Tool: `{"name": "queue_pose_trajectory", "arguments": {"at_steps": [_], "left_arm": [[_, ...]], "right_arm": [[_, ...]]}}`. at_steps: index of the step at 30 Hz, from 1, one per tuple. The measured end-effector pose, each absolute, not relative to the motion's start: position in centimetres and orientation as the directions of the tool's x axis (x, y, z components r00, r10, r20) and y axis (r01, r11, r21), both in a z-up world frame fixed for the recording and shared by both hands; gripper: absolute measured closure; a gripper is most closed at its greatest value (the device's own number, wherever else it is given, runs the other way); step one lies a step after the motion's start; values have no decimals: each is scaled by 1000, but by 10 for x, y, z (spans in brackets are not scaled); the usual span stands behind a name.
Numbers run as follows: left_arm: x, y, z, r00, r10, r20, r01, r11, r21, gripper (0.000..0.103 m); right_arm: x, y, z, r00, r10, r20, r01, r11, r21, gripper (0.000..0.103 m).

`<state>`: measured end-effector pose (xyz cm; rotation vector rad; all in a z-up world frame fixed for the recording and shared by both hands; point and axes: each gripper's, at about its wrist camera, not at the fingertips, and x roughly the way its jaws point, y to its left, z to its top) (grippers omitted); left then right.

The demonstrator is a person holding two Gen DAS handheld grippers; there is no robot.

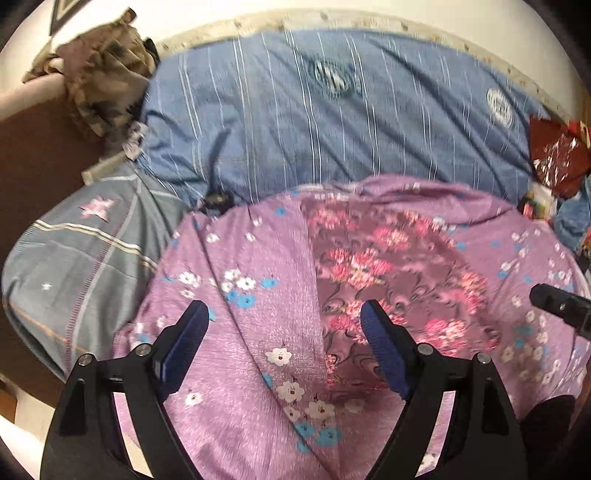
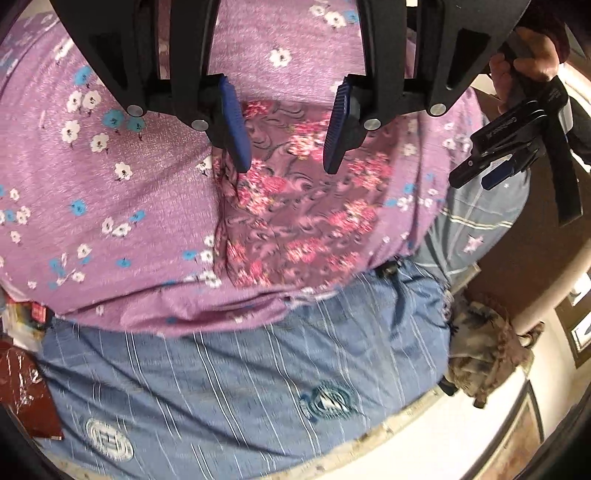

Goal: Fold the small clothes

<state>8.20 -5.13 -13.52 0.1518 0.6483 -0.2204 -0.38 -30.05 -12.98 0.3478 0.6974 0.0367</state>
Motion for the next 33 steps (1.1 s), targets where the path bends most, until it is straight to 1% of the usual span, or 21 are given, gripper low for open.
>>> {"name": "queue_pose_trajectory", "arguments": {"at_steps": [8,14,17,18,21,22,24,33], "left_arm": [[39,-38,-97,833,-124,-540,206,974,95,16],[17,-32,-83,855,-93,-511,173,979,111,11],[9,-29,-80,859,-84,-505,158,982,105,5],[5,-28,-79,866,-72,-495,144,983,110,0],[-6,-27,-73,893,-35,-448,108,985,137,0],[-8,-27,-71,894,-33,-446,107,984,142,0],[-11,-25,-68,893,-38,-449,110,985,136,0],[-16,-23,-62,893,-36,-449,102,987,125,0]], "right_arm": [[-36,-274,-96,816,167,-554,15,951,309,56],[-54,-253,-87,826,151,-544,-2,965,264,50],[-59,-245,-89,822,146,-551,-8,970,245,47],[-60,-243,-90,820,145,-553,-8,970,242,46],[-65,-238,-92,817,147,-558,-10,970,242,45],[-67,-237,-92,817,147,-557,-9,970,242,42],[-69,-234,-92,817,140,-560,-7,973,232,41],[-80,-226,-82,831,124,-542,-14,979,201,40]]}}
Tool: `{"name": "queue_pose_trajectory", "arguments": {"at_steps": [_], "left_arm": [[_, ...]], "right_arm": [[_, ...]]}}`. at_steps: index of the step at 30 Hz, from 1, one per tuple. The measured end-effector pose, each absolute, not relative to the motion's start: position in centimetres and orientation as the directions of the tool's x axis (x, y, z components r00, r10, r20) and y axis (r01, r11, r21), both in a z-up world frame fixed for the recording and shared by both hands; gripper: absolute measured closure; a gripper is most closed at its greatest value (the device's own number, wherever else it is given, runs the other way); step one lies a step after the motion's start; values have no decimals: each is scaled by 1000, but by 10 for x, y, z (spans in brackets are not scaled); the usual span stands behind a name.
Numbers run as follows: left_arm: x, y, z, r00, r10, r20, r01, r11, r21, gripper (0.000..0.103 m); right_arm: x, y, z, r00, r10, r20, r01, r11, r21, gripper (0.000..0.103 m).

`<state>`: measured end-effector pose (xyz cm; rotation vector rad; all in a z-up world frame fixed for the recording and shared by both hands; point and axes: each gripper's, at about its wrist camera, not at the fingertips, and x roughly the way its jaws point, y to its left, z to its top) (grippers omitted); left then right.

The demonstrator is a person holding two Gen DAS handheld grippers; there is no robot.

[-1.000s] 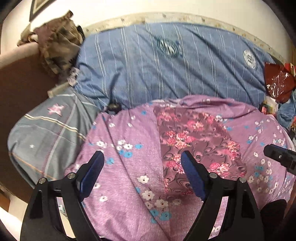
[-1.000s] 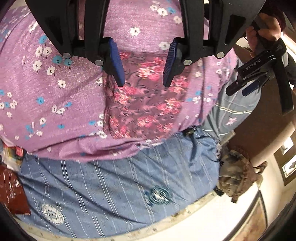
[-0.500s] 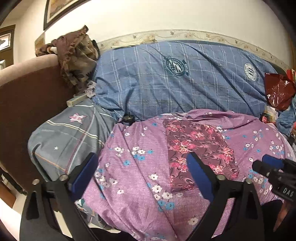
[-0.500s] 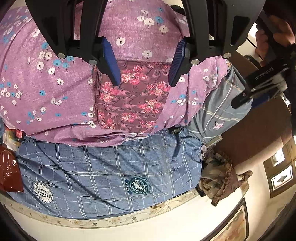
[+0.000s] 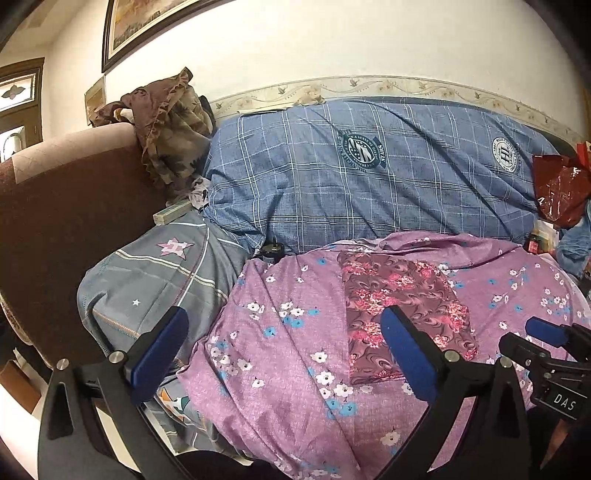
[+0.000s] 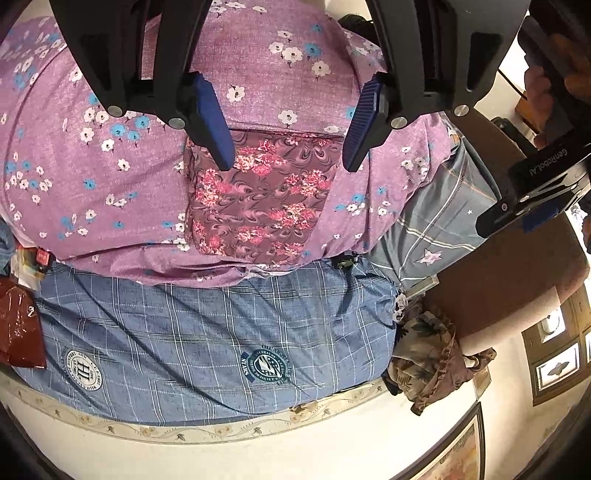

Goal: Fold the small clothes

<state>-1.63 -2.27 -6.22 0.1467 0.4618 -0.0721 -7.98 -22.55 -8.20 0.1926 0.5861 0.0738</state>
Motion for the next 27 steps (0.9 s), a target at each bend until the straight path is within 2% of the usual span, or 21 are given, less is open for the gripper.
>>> {"name": "queue_pose_trajectory", "arguments": {"at_steps": [27], "left_arm": [[-15,-9,-63,877,-22,-481,76,993,93,0]], "right_arm": [[-82,-222,-80,836,117,-536,-5,979,205,40]]}}
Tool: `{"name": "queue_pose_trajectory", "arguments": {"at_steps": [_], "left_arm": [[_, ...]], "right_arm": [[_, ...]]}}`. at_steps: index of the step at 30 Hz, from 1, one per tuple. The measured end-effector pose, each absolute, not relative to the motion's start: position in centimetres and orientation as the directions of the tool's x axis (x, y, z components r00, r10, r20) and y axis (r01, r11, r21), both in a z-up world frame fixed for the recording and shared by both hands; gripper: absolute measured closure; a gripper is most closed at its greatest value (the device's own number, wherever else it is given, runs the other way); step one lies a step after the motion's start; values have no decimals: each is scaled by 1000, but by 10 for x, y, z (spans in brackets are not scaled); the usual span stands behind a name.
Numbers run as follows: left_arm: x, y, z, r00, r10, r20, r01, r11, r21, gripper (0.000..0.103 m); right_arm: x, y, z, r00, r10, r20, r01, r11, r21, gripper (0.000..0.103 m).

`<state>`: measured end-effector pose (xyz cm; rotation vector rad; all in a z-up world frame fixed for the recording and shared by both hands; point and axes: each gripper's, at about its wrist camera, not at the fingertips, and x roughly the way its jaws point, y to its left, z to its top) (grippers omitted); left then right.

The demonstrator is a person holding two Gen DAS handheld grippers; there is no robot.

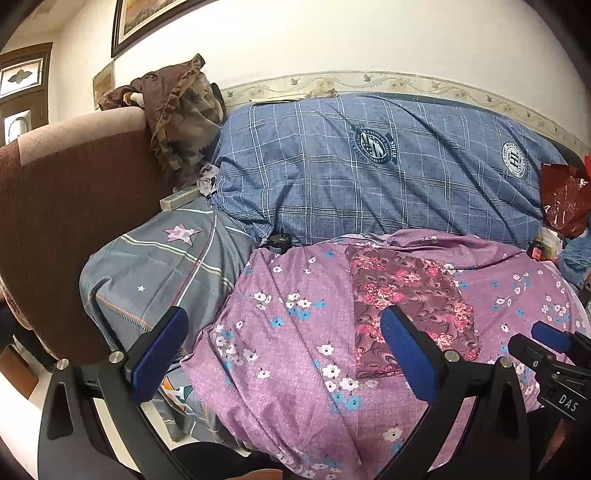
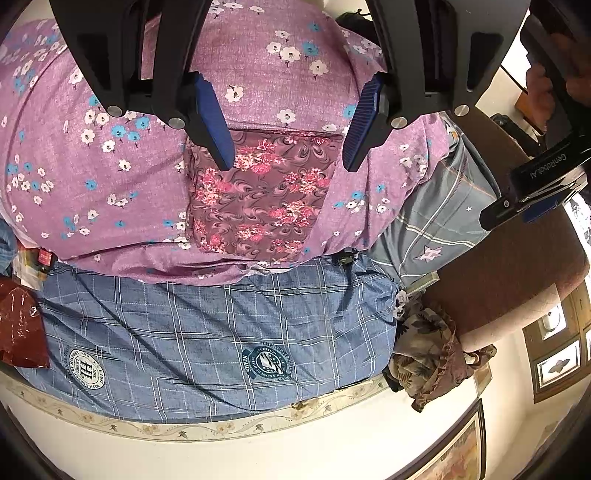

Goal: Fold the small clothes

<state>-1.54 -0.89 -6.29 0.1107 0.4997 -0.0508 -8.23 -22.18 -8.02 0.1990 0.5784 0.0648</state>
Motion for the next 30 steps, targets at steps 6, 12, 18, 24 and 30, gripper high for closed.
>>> {"name": "queue_pose_trajectory", "arguments": {"at_steps": [6,12,18,24,30], "left_arm": [[-16,-9,-64,874,-22,-485,79,992,96,0],[-17,-9,-66,871,-22,-490,73,994,86,0],[-17,-8,-67,870,-22,-492,68,995,76,0],[-18,-8,-67,868,-23,-496,68,995,72,0],[-19,-7,-67,868,-24,-497,67,995,68,0]], "right_arm": [[-82,-222,-81,836,115,-537,-3,979,205,40],[-82,-221,-81,835,114,-539,-3,979,203,40],[-82,-222,-81,836,102,-539,10,979,201,40],[-85,-223,-79,840,88,-535,23,980,198,40],[-85,-223,-77,844,87,-529,23,980,198,40]]}}
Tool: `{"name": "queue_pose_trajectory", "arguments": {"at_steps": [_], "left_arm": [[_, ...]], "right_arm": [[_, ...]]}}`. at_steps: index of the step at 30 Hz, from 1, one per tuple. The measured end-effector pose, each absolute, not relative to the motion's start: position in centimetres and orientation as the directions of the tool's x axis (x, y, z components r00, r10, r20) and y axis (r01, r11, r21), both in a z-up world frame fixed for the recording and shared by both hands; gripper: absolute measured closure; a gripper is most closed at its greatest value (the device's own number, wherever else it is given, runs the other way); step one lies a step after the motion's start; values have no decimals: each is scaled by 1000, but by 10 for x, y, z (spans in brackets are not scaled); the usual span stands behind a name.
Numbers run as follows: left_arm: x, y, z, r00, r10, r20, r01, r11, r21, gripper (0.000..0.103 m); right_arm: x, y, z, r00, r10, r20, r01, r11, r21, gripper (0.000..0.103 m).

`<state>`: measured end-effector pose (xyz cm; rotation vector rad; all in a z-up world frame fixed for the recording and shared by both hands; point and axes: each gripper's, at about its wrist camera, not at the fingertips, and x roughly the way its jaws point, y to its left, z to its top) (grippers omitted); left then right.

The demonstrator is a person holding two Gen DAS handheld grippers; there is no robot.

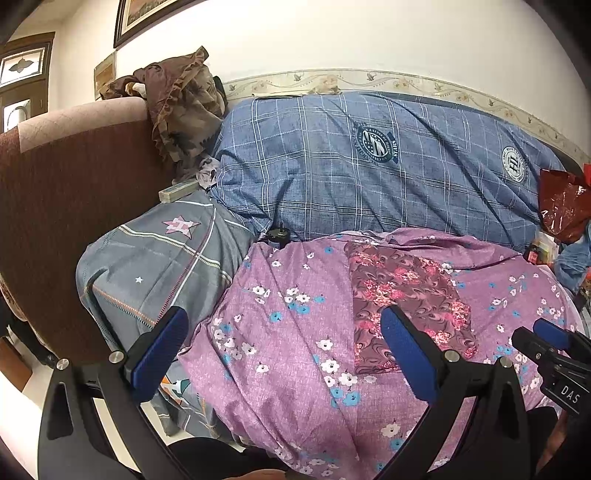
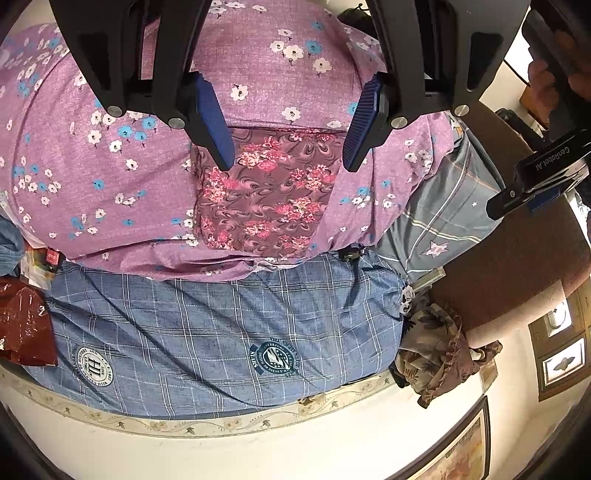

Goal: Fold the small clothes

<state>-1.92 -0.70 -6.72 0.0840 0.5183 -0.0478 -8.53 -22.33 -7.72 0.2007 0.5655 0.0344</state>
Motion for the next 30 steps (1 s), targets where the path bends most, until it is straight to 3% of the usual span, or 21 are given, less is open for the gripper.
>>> {"name": "queue_pose_trajectory", "arguments": {"at_steps": [30], "left_arm": [[-24,-15,-70,860,-39,-509,75,996,49,0]], "right_arm": [[-87,-222,-77,857,92,-507,19,978,209,40]]}}
